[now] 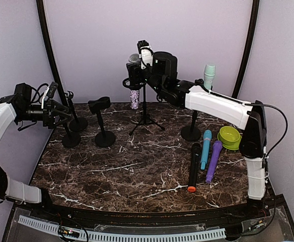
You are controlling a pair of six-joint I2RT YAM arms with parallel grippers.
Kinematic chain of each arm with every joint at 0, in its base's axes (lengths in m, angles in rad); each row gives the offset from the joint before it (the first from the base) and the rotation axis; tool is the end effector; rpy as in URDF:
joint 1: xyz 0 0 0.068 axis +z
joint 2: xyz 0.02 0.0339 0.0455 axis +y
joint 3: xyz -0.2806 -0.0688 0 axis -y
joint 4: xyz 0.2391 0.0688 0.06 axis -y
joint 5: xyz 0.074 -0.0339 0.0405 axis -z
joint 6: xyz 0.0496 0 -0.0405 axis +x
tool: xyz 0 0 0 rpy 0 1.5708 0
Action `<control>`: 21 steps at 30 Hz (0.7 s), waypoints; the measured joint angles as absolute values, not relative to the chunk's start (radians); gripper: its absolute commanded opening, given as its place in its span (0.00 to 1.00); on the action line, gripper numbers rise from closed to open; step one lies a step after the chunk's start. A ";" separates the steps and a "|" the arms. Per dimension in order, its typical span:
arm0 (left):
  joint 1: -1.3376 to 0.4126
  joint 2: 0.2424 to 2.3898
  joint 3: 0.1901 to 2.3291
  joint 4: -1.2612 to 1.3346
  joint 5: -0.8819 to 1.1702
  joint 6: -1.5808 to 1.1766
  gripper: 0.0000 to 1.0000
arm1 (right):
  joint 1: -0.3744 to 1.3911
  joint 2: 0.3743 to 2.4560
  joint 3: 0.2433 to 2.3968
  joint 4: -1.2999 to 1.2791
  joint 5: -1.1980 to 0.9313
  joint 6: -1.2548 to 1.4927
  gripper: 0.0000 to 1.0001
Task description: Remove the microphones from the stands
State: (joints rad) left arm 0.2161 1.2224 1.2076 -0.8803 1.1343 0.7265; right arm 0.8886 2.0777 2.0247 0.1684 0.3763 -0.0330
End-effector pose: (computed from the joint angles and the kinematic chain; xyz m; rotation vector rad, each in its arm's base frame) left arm 0.2280 0.0040 0.3596 0.9108 1.7695 -0.7924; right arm 0.3404 0.3902 0.4199 -0.3659 1.4315 0.4226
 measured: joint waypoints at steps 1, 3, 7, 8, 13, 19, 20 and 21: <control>0.216 1.221 1.208 -0.885 1.135 0.731 0.89 | 0.884 2.094 2.036 0.152 0.375 -0.038 0.70; 0.216 1.215 1.208 -0.893 1.137 0.739 0.89 | 0.876 2.118 2.050 0.128 0.372 -0.048 0.62; 0.216 1.203 1.208 -0.894 1.147 0.746 0.88 | 0.875 2.143 2.076 0.103 0.352 -0.064 0.32; 0.216 1.202 1.208 -0.894 1.148 0.746 0.88 | 0.877 2.143 2.076 0.104 0.347 -0.064 0.26; 0.216 1.198 1.208 -0.894 1.156 0.746 0.88 | 0.880 2.134 2.071 0.104 0.316 -0.072 0.09; 0.216 1.187 1.208 -0.892 1.171 0.744 0.87 | 0.881 2.056 1.994 0.083 0.254 -0.069 0.04; 0.216 1.185 1.208 -0.892 1.174 0.743 0.86 | 0.883 2.036 1.980 0.074 0.242 -0.068 0.04; 0.216 1.182 1.208 -0.891 1.178 0.739 0.84 | 0.886 2.014 1.964 0.065 0.230 -0.066 0.04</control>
